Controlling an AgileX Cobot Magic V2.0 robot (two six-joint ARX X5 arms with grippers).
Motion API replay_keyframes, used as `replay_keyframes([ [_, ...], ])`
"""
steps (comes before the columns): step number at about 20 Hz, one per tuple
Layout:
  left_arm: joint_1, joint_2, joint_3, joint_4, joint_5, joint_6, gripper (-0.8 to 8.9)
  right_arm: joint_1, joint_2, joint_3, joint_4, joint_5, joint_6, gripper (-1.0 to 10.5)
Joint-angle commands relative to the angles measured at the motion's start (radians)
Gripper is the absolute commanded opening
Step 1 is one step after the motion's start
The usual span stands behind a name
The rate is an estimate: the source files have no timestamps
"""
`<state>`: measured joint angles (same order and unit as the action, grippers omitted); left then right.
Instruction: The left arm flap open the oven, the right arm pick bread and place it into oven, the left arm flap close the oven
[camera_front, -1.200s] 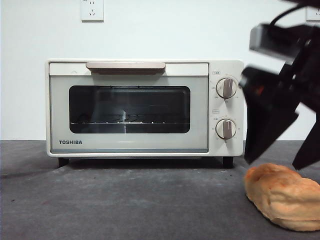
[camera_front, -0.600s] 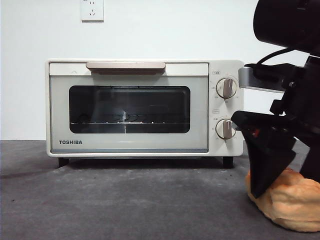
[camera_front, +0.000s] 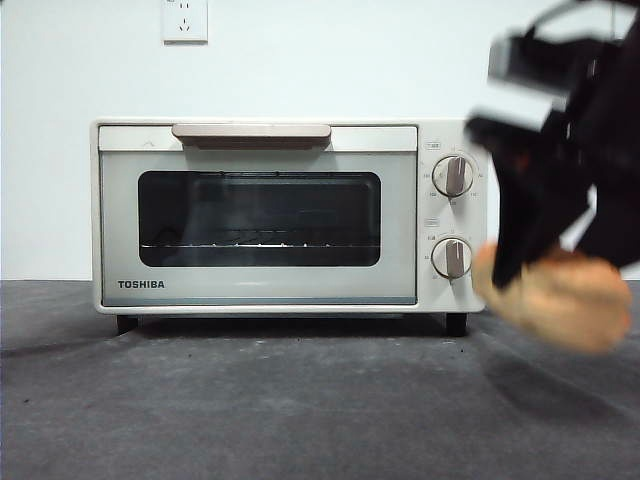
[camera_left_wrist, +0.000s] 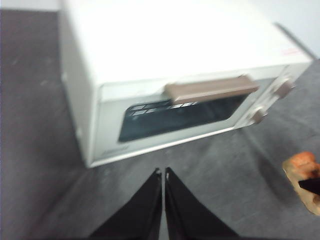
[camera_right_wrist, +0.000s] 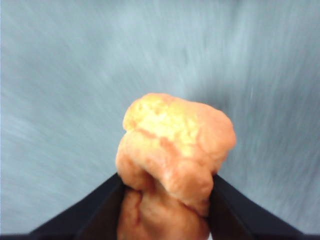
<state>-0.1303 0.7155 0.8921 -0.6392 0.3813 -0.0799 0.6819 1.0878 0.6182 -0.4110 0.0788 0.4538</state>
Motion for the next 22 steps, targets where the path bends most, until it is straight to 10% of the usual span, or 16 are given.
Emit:
replay_keyframes([
  [1, -0.054, 0.048, 0.034, 0.072, 0.005, -0.036, 0.16, 0.010, -0.062, 0.045, -0.039, 0.001, -0.028, 2.1],
  [22, -0.343, 0.708, 0.281, 0.385, -0.156, 0.057, 0.16, 0.010, -0.339, 0.195, -0.175, 0.001, -0.080, 2.1],
])
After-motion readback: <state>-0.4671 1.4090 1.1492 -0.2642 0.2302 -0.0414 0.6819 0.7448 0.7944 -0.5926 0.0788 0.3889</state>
